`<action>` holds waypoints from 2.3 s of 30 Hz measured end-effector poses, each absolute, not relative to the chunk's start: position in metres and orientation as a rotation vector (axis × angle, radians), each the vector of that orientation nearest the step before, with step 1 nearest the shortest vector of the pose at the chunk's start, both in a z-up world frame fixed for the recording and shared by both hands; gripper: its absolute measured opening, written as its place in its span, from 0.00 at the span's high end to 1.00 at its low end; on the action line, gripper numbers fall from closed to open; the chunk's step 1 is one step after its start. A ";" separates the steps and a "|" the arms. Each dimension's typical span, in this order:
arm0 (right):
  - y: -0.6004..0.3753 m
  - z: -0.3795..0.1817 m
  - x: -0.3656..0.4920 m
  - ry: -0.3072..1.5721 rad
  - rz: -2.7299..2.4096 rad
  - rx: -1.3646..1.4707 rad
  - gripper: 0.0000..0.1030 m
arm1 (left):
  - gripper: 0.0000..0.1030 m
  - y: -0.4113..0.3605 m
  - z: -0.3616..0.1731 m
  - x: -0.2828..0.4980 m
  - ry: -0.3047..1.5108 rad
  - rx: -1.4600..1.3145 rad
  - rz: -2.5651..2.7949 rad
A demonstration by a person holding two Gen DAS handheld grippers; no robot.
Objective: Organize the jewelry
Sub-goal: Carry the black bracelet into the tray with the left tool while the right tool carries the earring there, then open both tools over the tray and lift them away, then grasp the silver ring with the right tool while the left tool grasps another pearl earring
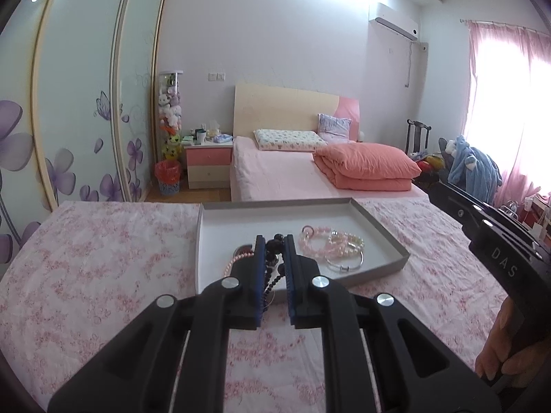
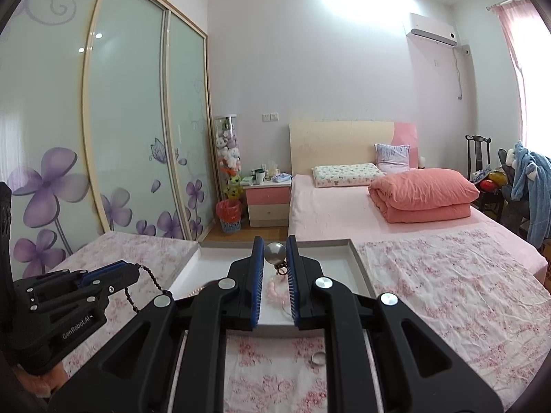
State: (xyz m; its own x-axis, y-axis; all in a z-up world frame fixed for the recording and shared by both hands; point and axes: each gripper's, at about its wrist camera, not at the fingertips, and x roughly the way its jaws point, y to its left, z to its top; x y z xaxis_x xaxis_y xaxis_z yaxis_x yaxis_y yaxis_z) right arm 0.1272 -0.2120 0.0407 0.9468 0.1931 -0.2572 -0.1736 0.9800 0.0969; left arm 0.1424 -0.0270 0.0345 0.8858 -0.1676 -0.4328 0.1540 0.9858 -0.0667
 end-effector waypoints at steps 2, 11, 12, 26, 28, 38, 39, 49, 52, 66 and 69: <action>-0.211 0.042 0.130 0.263 0.187 0.073 0.86 | 0.89 -0.030 0.037 0.145 0.445 -0.023 -0.162; -0.209 0.045 0.145 0.263 0.189 0.070 0.86 | 0.89 -0.036 0.038 0.163 0.439 -0.009 -0.149; -0.209 0.044 0.148 0.266 0.190 0.072 0.86 | 0.89 -0.037 0.038 0.165 0.440 -0.008 -0.148; -0.210 0.017 0.223 0.418 0.216 0.137 0.86 | 0.89 -0.045 0.023 0.228 0.487 -0.014 -0.163; -0.209 0.009 0.234 0.454 0.226 0.146 0.86 | 0.89 -0.047 0.017 0.238 0.508 -0.015 -0.173; -0.211 -0.018 0.262 0.606 0.263 0.212 0.85 | 0.87 -0.040 -0.011 0.273 0.595 -0.054 -0.163; -0.212 -0.018 0.261 0.605 0.259 0.213 0.85 | 0.87 -0.038 -0.011 0.275 0.597 -0.061 -0.160; -0.236 -0.010 0.243 0.598 0.230 0.238 0.84 | 0.80 -0.005 0.003 0.261 0.571 -0.111 -0.101; -0.241 -0.009 0.232 0.601 0.228 0.227 0.81 | 0.79 0.002 0.003 0.247 0.574 -0.106 -0.098; -0.248 -0.064 0.196 0.834 0.227 0.101 0.80 | 0.54 0.007 -0.034 0.190 0.704 0.010 -0.133; -0.245 -0.073 0.196 0.861 0.216 0.081 0.71 | 0.46 0.005 -0.040 0.187 0.728 0.026 -0.140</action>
State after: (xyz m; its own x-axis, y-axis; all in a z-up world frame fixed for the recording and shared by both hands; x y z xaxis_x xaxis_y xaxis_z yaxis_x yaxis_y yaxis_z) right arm 0.1960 -0.2451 -0.0729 0.6311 0.2213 -0.7435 -0.1559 0.9751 0.1579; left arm 0.1873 0.0050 -0.0396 0.7376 -0.1185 -0.6647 0.1366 0.9903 -0.0250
